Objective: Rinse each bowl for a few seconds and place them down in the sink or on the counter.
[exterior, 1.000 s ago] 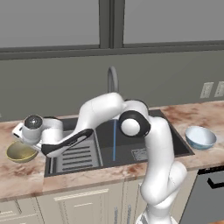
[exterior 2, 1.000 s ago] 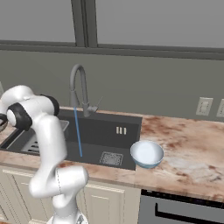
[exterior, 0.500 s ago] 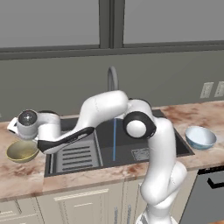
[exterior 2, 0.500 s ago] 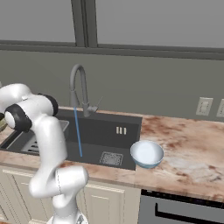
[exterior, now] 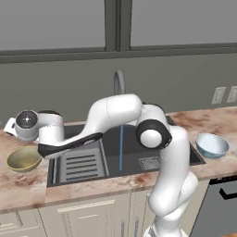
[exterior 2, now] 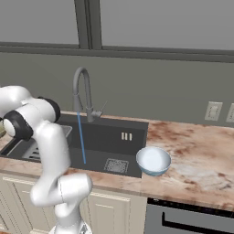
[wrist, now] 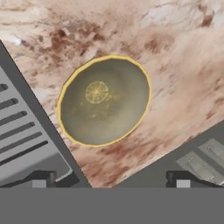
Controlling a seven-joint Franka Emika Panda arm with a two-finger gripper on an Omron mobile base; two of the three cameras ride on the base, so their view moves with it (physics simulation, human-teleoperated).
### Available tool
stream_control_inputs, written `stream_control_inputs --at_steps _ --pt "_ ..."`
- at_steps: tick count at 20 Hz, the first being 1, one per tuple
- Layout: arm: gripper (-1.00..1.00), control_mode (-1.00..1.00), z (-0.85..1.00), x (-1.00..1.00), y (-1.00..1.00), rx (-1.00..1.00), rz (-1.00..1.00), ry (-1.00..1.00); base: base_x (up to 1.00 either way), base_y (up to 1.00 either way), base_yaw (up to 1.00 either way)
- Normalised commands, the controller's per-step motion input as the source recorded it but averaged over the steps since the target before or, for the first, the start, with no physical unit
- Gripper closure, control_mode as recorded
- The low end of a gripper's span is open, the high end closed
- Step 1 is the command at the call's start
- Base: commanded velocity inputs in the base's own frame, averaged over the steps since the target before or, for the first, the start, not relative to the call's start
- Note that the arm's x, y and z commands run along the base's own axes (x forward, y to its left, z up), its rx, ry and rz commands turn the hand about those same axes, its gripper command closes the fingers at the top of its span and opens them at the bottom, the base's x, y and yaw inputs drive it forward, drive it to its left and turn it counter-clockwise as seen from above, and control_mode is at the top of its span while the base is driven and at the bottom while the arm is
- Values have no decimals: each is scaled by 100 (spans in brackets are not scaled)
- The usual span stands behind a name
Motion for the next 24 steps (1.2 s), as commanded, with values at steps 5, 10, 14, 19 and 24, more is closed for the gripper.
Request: stream_control_inputs --at_steps 5,10,14,19,24 --pt "-100 -100 43 -6 -11 0 5 -4 0 0 0" --pt "-100 -100 38 -14 -13 0 4 -2 0 0 0" --pt "-100 -100 32 -27 -17 3 5 -5 0 0 0" --pt "-100 -100 20 -38 -31 11 5 -5 0 0 0" --pt "-100 -100 14 -38 -30 16 4 -2 0 0 0"
